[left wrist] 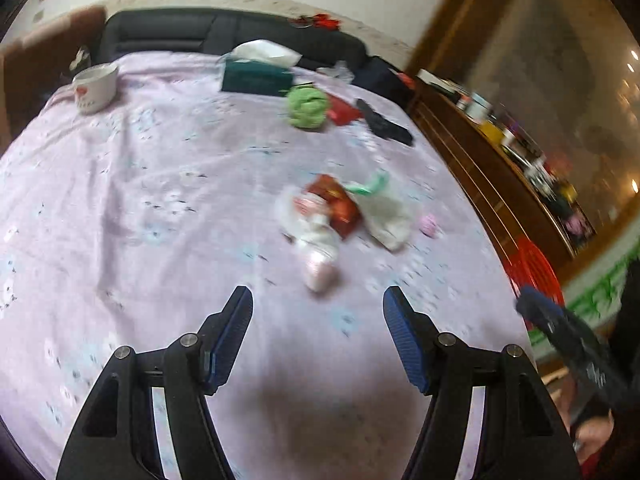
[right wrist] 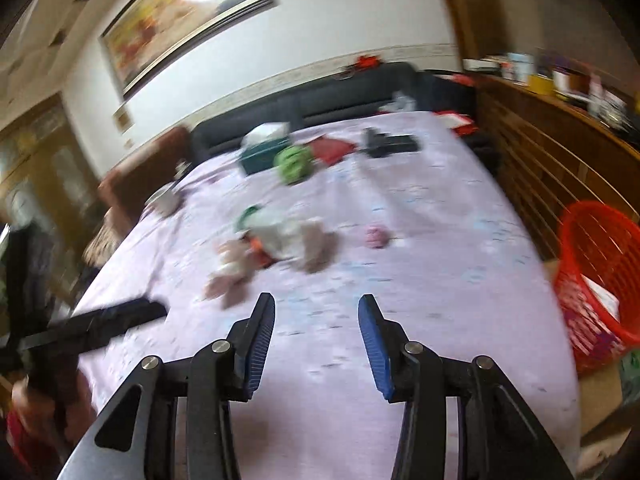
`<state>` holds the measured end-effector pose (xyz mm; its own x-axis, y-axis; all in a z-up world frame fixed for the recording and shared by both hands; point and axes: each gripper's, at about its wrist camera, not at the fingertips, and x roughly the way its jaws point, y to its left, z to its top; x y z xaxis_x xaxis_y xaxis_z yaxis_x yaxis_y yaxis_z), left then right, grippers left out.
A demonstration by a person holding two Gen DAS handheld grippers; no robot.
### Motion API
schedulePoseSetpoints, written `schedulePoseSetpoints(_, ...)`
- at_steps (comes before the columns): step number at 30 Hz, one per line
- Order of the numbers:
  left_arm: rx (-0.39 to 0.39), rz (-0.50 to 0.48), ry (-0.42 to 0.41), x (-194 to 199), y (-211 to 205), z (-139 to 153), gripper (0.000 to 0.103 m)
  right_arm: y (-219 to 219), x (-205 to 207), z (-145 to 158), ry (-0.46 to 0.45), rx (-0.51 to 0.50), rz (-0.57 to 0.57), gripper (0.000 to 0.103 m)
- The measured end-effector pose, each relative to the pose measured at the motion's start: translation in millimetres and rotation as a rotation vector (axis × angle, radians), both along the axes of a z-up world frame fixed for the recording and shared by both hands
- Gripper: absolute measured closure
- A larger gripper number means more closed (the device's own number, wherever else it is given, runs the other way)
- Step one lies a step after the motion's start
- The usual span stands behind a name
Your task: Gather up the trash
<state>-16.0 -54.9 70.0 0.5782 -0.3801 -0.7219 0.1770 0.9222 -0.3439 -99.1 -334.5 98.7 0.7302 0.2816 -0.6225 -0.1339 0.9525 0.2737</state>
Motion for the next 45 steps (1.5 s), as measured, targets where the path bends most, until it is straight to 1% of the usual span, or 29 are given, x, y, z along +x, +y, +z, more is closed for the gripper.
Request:
schedulePoseSetpoints(2, -0.016, 0.01, 0.026, 16.9, 2.6, -7.1, 0.037, 11.1, 3.9, -0.6, 0.006, -0.021, 0.003, 0.054)
schedulePoseSetpoints(6, -0.045, -0.016, 0.11, 55.9, -15.4, -26.7, 0.037, 19.5, 13.4, -1.9, 0.019, -0.019, 0.02, 0.053)
schedulePoseSetpoints(8, -0.025, -0.033, 0.123, 65.6, -26.6, -34.3, 0.037, 17.2, 17.4, -2.5, 0.022, -0.024, 0.013, 0.053)
schedulePoseSetpoints(10, 0.009, -0.037, 0.115, 72.5, -36.0, -41.4, 0.037, 12.5, 22.1, -4.9, 0.03, -0.022, -0.004, 0.053)
schedulePoseSetpoints(11, 0.017, -0.039, 0.11, 74.9, -39.2, -44.4, 0.039, 9.2, 23.9, -5.0, 0.034, -0.017, -0.014, 0.053)
schedulePoseSetpoints(12, 0.017, -0.045, 0.105, 76.8, -41.3, -47.6, 0.051, 5.7, 25.9, -4.3, 0.037, -0.009, -0.021, 0.053)
schedulePoseSetpoints(14, 0.013, -0.057, 0.109, 79.6, -42.3, -54.3, 0.069, 1.8, 31.5, -2.4, 0.041, 0.0, -0.031, 0.053)
schedulePoseSetpoints(15, 0.001, -0.061, 0.095, 79.2, -40.2, -56.5, 0.069, 1.0, 35.4, -1.5, 0.043, 0.006, -0.035, 0.052)
schedulePoseSetpoints(18, 0.003, -0.04, 0.046, 75.1, -30.6, -56.4, 0.069, 5.6, 49.2, 0.9, 0.047, 0.013, -0.03, 0.048)
schedulePoseSetpoints(20, -0.015, 0.002, 0.007, 74.0, -18.1, -53.4, 0.069, 13.9, 63.0, 0.2, 0.047, 0.012, -0.011, 0.039)
schedulePoseSetpoints(21, -0.014, 0.033, -0.022, 73.0, -10.5, -49.6, 0.069, 19.9, 71.2, -1.2, 0.052, 0.005, 0.0, 0.037)
schedulePoseSetpoints(23, -0.013, 0.085, -0.061, 70.6, 0.5, -45.5, 0.069, 32.5, 88.5, -6.7, 0.071, -0.008, 0.01, 0.036)
schedulePoseSetpoints(24, -0.014, 0.101, -0.068, 69.4, 4.7, -45.5, 0.069, 38.9, 96.8, -10.2, 0.071, -0.008, 0.016, 0.036)
schedulePoseSetpoints(25, -0.013, 0.104, -0.065, 70.1, 5.3, -45.9, 0.069, 45.7, 105.7, -14.6, 0.075, -0.016, 0.019, 0.036)
schedulePoseSetpoints(27, 0.012, 0.109, -0.065, 70.1, 3.1, -46.1, 0.069, 55.6, 122.7, -25.4, 0.09, -0.048, 0.0, 0.036)
schedulePoseSetpoints(31, 0.049, 0.079, -0.094, 66.6, -7.0, -42.1, 0.069, 61.2, 150.6, -49.5, 0.116, -0.06, -0.059, 0.037)
schedulePoseSetpoints(32, 0.056, 0.075, -0.098, 66.4, -8.9, -41.9, 0.069, 61.7, 155.7, -55.0, 0.125, -0.061, -0.064, 0.038)
schedulePoseSetpoints(33, 0.059, 0.073, -0.101, 66.4, -10.1, -41.5, 0.069, 63.5, 160.0, -61.0, 0.138, -0.059, -0.063, 0.041)
schedulePoseSetpoints(34, 0.062, 0.074, -0.103, 66.2, -9.8, -41.6, 0.069, 65.0, 162.7, -64.8, 0.146, -0.057, -0.061, 0.052)
schedulePoseSetpoints(35, 0.064, 0.075, -0.102, 65.5, -9.8, -41.6, 0.069, 67.2, 163.9, -68.7, 0.149, -0.068, -0.065, 0.065)
schedulePoseSetpoints(37, 0.069, 0.08, -0.099, 65.9, -9.5, -42.3, 0.069, 71.5, 160.5, -70.0, 0.106, -0.119, -0.091, 0.078)
schedulePoseSetpoints(38, 0.072, 0.082, -0.101, 65.7, -9.3, -42.4, 0.069, 72.8, 158.7, -69.4, 0.086, -0.138, -0.088, 0.083)
schedulePoseSetpoints(43, 0.099, 0.085, -0.11, 66.0, -14.2, -42.3, 0.069, 67.2, 145.1, -57.8, -0.021, -0.186, -0.124, 0.087)
schedulePoseSetpoints(45, 0.111, 0.084, -0.116, 65.5, -14.9, -42.3, 0.069, 70.6, 139.7, -54.6, -0.053, -0.229, -0.132, 0.087)
